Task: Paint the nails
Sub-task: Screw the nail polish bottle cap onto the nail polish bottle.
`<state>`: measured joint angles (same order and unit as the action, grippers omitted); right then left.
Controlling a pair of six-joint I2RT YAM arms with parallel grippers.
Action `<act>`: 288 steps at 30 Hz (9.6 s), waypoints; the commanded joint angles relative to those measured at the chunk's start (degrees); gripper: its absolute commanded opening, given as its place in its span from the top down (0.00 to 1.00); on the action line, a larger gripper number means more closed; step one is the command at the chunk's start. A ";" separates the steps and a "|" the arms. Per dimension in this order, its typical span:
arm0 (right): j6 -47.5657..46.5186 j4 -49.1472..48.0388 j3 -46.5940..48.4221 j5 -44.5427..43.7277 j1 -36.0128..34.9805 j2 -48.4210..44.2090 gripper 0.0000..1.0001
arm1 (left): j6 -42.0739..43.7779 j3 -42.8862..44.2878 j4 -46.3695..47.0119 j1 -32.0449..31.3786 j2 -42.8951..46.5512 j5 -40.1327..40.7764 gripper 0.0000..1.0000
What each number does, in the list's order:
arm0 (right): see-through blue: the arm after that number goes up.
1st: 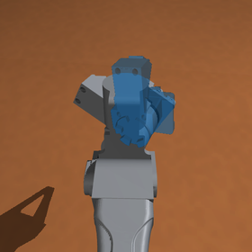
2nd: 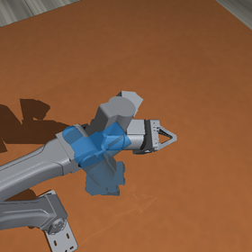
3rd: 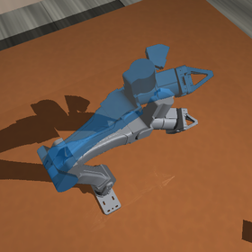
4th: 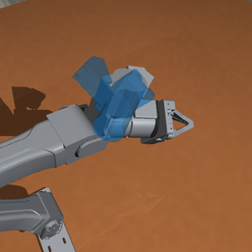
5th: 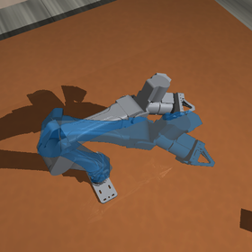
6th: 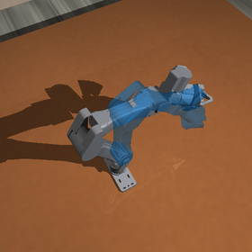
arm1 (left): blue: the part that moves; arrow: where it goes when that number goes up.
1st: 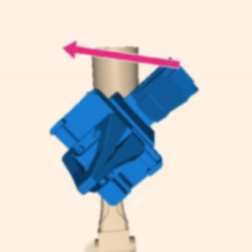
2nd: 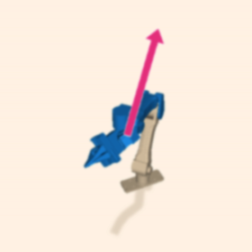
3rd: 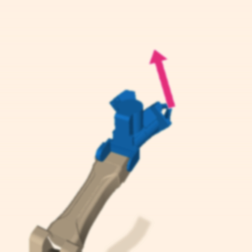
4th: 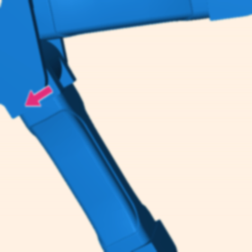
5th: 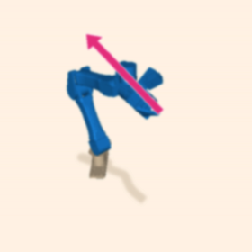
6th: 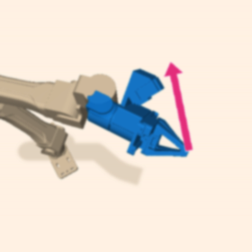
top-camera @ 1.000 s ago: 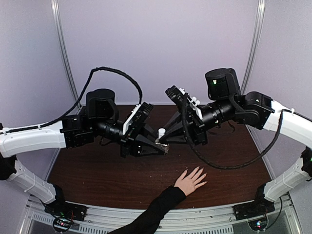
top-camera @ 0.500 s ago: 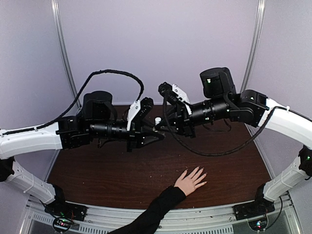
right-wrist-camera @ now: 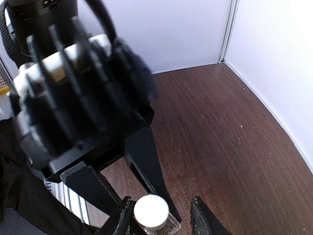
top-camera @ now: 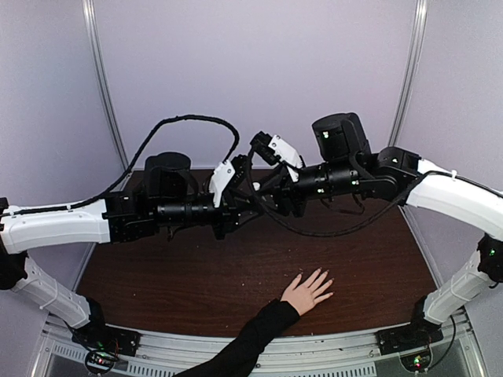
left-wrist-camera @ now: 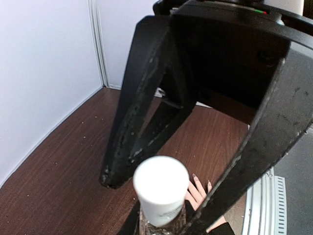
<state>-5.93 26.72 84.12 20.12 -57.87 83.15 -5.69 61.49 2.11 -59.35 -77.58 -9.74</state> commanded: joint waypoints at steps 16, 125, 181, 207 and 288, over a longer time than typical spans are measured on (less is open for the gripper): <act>-1.94 3.93 -3.58 15.95 0.66 -9.68 0.40 | 1.01 -1.33 9.05 2.17 3.35 -16.61 1.00; 6.67 -4.71 -7.98 -5.09 -0.23 -8.12 0.43 | 0.52 0.31 6.51 1.77 2.78 0.76 1.00; 0.92 -1.03 0.74 40.89 -1.20 -2.82 0.82 | 12.58 8.24 -9.49 -0.08 -0.34 -41.65 1.00; 0.22 1.73 0.72 17.38 -1.46 -2.26 0.88 | 3.81 2.97 3.25 1.46 5.31 -2.64 1.00; -1.64 2.30 4.62 41.02 -1.89 -2.83 0.55 | 13.96 12.55 -13.87 -1.60 -3.74 -50.48 1.00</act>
<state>-8.58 30.39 86.91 58.11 -59.07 79.42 6.98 71.90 -11.92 -60.62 -80.95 -58.17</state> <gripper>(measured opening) 0.455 0.216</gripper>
